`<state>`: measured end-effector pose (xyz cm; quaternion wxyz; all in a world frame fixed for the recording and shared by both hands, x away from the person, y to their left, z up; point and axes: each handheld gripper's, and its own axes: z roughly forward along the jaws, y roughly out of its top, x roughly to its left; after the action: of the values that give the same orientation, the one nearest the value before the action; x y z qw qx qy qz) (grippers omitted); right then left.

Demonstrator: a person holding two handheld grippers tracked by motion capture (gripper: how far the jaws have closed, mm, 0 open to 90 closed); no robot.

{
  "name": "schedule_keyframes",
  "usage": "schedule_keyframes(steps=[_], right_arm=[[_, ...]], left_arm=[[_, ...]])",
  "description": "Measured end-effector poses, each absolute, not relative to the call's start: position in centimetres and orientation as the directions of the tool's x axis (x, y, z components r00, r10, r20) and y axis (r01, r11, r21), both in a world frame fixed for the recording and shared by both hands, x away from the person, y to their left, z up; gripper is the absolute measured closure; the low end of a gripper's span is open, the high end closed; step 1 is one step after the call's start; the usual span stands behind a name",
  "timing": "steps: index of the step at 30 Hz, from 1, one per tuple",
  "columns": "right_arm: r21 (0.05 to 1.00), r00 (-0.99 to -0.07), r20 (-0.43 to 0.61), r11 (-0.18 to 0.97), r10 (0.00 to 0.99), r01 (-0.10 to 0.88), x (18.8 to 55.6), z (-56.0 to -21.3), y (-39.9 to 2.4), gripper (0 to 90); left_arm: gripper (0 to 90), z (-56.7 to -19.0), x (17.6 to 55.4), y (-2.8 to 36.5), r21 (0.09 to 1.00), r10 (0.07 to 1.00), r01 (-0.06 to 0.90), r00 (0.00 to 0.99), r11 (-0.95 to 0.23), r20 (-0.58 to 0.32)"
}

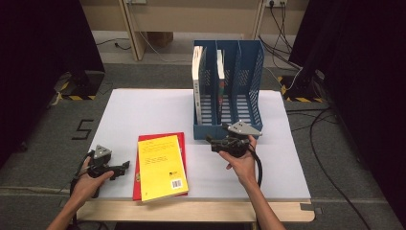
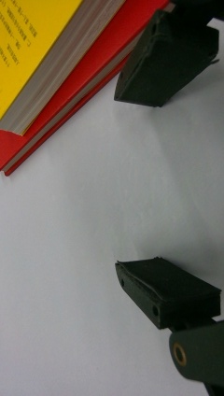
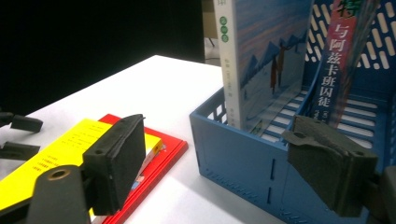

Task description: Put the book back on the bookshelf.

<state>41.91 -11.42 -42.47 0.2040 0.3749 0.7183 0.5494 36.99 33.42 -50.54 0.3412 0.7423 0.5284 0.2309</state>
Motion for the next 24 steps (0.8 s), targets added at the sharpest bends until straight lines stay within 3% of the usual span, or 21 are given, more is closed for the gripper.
schedule_keyframes(steps=[24], right_arm=[[0.916,-0.675,0.166,0.142,0.719,0.376,40.7,-44.3,-10.9,18.7]], left_arm=[[14.8,-49.4,35.8,32.6,0.781,0.921,0.591,0.386,-0.203,-0.053]])
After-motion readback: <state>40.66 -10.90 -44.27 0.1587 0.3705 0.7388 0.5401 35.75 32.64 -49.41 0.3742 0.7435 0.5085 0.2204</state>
